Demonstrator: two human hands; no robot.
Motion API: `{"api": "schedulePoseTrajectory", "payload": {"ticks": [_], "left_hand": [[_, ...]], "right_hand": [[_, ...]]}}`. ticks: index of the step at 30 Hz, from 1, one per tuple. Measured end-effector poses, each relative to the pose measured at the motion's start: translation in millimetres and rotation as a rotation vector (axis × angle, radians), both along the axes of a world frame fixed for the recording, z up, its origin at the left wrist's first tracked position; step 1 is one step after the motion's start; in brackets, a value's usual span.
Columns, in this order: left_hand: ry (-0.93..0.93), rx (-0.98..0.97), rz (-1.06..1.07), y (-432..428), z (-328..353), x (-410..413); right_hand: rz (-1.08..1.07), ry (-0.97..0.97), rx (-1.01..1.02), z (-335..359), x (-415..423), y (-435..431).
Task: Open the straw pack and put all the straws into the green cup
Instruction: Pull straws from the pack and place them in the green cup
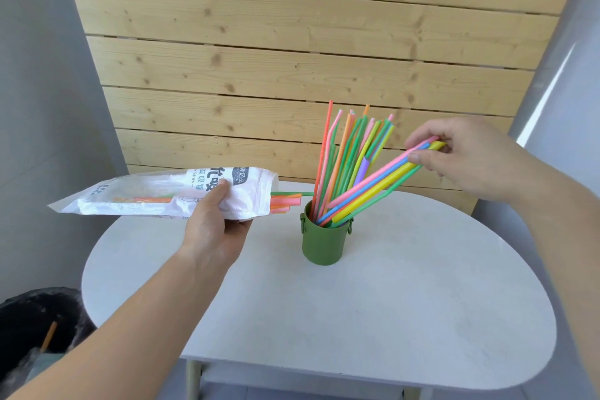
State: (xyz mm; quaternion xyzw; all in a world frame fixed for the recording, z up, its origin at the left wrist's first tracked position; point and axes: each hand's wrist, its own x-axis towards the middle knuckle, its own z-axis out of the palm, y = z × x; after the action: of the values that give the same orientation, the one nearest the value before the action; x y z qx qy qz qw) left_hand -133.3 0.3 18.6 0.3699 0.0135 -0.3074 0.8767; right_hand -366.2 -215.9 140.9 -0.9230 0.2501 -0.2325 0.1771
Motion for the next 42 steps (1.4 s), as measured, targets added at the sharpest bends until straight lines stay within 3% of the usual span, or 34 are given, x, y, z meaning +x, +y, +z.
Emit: {"api": "schedulePoseTrajectory", "payload": {"ticks": [6, 14, 21, 35, 42], "left_hand": [[-0.016, 0.016, -0.005, 2, -1, -1], [-0.016, 0.027, -0.004, 8, -3, 6], [-0.009, 0.015, 0.015, 9, -4, 9], [-0.020, 0.041, -0.015, 7, 3, -1], [-0.008, 0.033, -0.002, 8, 4, -1]], "right_hand": [[-0.016, -0.007, -0.061, -5, 30, 1], [-0.067, -0.113, 0.021, -24, 70, -3], [-0.030, 0.011, -0.038, -15, 67, -3], [-0.041, 0.042, -0.063, -12, 49, 2], [0.001, -0.084, -0.127, -24, 83, 14]]}}
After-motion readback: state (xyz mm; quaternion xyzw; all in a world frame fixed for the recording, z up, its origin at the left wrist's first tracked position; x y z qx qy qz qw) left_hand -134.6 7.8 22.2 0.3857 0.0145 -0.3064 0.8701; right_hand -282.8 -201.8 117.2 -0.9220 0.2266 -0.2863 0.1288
